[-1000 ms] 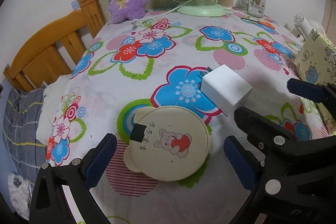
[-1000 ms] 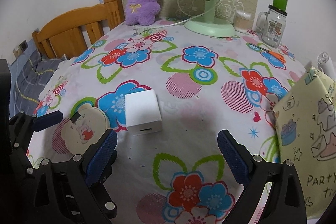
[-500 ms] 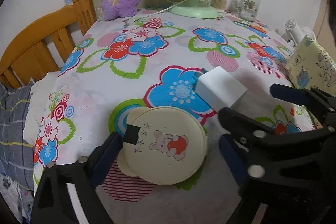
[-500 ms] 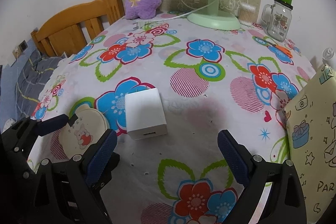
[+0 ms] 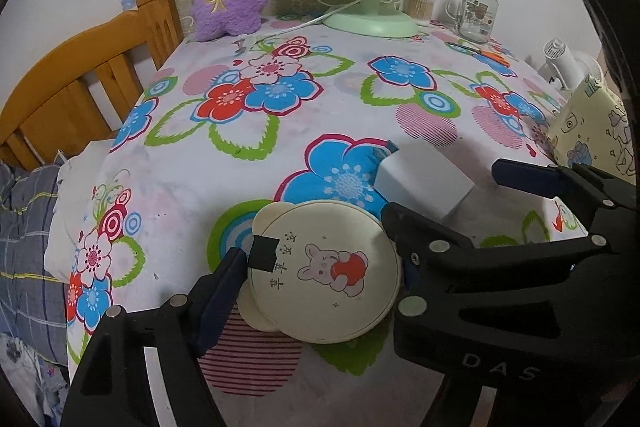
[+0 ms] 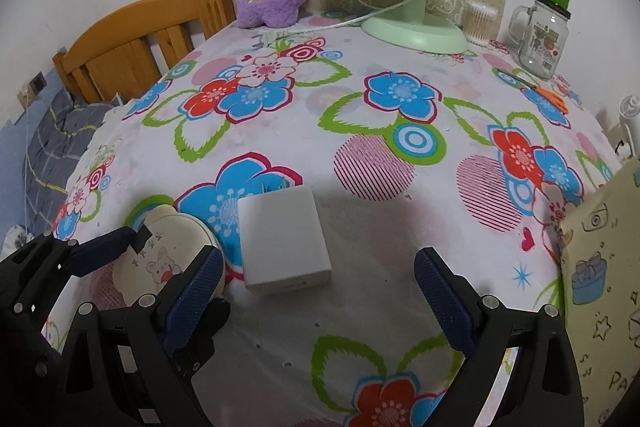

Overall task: Organize rigid objects
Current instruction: 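Grasp the cream round compact with the left tool while the right tool grasps the white cube charger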

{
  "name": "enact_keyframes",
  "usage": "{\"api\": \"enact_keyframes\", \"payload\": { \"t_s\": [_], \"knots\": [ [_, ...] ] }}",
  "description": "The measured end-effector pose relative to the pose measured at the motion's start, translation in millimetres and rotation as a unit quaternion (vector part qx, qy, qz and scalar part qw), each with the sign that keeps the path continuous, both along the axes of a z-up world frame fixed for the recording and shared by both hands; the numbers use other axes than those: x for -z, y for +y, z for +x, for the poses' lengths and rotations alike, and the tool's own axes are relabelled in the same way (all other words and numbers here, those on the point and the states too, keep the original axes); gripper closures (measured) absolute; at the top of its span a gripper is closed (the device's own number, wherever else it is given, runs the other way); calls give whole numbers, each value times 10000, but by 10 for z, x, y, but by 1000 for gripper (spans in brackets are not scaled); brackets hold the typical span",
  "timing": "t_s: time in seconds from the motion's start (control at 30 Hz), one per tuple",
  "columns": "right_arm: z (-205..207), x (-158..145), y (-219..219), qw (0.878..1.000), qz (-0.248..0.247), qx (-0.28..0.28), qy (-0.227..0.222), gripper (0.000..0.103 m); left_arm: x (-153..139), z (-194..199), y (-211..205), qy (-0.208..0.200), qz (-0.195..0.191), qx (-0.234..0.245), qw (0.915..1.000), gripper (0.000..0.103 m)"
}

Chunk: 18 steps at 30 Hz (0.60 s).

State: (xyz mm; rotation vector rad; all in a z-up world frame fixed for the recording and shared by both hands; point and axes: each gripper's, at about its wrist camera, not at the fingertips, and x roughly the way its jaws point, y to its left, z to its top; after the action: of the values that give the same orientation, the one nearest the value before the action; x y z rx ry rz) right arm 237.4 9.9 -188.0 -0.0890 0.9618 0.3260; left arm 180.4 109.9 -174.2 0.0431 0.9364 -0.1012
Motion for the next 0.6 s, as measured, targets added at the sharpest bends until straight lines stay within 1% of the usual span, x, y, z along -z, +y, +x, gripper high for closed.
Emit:
{"api": "enact_keyframes", "payload": {
  "t_s": [0.1,0.27,0.3,0.37,0.4,0.43,0.6],
  "knots": [
    [34,-5,34,10000,-37,-54,-19,7,-2,33,20,24,-3,-35,10000,22],
    [68,-24,119,9996,-41,-253,-96,16,-4,71,51,42,-1,-121,9999,22],
    [63,-32,137,9994,-17,-337,-116,22,-4,75,56,43,0,-131,9999,22],
    [42,-38,174,9987,-14,-480,-140,43,-3,74,50,41,15,-136,9999,22],
    [50,-25,180,9988,13,-494,-68,59,-3,71,45,33,40,-132,9999,22],
    [54,-19,170,9988,62,-483,-48,59,-5,68,39,22,62,-137,9999,22],
    [26,-27,147,9989,-33,-465,-9,60,-10,36,-2,7,170,-148,9997,22]
  ]
}}
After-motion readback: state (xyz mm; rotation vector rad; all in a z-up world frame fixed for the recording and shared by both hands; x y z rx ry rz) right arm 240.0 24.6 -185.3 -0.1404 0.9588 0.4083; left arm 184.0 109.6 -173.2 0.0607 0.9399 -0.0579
